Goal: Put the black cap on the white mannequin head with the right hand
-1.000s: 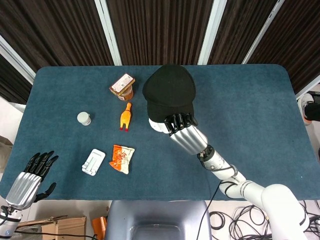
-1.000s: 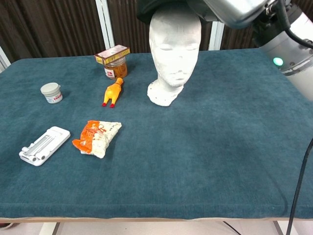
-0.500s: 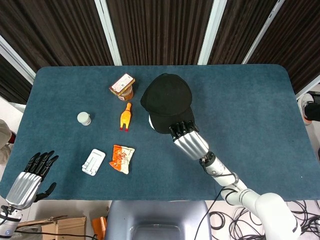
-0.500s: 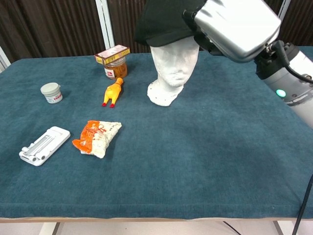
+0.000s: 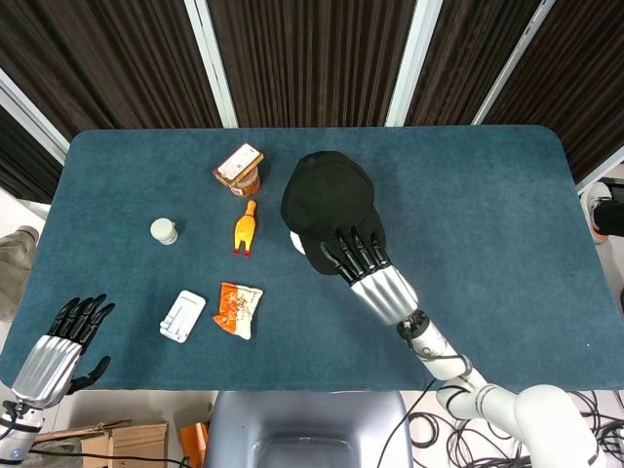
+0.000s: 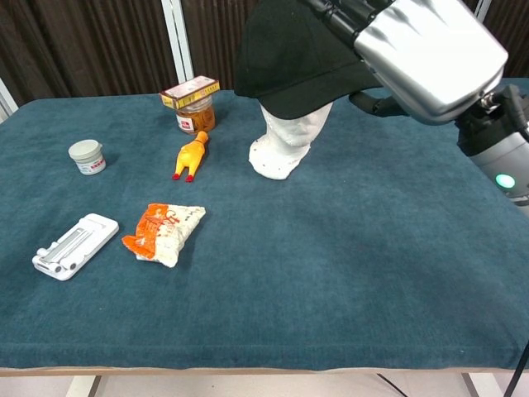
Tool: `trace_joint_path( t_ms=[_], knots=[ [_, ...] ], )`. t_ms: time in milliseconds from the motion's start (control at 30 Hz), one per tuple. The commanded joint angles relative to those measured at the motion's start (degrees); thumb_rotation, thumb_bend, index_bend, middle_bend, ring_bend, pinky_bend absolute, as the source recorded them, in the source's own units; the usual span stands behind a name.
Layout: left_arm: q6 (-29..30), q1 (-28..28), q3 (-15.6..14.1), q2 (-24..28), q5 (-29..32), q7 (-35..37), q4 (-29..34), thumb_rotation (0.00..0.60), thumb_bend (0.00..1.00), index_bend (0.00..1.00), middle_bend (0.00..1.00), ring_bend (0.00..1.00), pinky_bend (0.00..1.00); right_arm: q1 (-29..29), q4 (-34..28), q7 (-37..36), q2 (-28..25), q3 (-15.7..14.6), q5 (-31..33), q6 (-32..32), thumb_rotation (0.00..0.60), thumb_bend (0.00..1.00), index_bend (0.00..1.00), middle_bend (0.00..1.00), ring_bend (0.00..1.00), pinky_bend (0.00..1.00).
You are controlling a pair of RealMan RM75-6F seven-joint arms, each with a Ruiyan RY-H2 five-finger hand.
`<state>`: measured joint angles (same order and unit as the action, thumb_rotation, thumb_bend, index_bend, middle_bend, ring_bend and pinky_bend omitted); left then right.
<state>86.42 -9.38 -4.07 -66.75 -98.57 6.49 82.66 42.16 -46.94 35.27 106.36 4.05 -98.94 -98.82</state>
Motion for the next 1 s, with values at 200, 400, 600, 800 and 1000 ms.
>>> trace_joint_path(
  t_ms=[200,400,600,800,1000],
  knots=[
    [0.29,0.12,0.02,0.16,0.01,0.19,0.07,0.600,0.37,0.00,0.00,0.00,0.00,-10.28,-22.33,-0.15,-11.45,-2.04,-0.19,-7.45,0.600,0.09,0.00,0.12,0.11,0.30],
    [0.78,0.43,0.35,0.26,0.55,0.26,0.12,0.600,0.37,0.00,0.00,0.00,0.00,-24.76,-44.23,2.28,-26.58,-7.87,8.99,-10.78,0.600,0.09,0.03,0.06,0.02,0.21],
    [1.57,0.77,0.59,-0.30,0.41,-0.84,-0.47,0.600,0.39,0.00,0.00,0.00,0.00,-34.34,-46.99,-13.09,-35.51,-10.75,22.84,-5.09,0.600,0.09,0.00,0.00,0.00,0.14],
    [2.29,0.68,0.80,-1.50,-0.37,-1.33,-1.90,0.600,0.40,0.00,0.00,0.00,0.00,-37.45,-39.52,-27.81,-35.52,-9.15,24.45,0.11,0.600,0.10,0.00,0.00,0.00,0.12],
    [2.76,1.13,0.64,-1.55,-0.32,-1.77,-2.02,0.600,0.40,0.00,0.00,0.00,0.00,-38.15,-39.41,-27.49,-34.83,-7.79,21.23,0.18,0.600,0.10,0.00,0.00,0.00,0.12]
  ],
)
